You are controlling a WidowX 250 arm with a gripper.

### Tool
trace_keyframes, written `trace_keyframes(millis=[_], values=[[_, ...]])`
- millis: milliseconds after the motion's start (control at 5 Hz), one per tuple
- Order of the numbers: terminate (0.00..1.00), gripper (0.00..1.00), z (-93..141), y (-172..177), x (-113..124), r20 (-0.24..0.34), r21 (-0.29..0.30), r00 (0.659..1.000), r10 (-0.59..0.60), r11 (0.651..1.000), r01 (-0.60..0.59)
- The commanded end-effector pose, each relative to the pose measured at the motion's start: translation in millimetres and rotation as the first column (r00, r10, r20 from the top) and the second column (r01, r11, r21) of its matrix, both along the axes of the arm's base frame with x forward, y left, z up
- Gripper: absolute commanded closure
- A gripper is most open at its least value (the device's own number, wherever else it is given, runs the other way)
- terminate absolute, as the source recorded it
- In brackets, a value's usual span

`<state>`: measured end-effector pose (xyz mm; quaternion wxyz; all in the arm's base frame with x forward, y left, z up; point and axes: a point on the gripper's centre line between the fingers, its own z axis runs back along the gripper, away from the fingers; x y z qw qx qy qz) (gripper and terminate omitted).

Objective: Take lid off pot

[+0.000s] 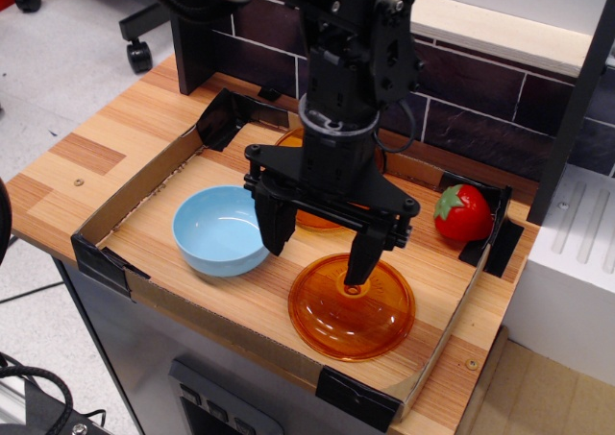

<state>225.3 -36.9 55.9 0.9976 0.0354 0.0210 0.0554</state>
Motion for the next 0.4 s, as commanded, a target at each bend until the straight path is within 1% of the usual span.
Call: trace_keyframes(millis=[0,200], values=[[0.00,0.00,12.8,3.3,8.9,0.052,-0.011,0.999,-0.006,1.000,0.007],[1.00,0.00,12.8,3.3,8.9,0.052,-0.011,0.999,-0.006,1.000,0.007]])
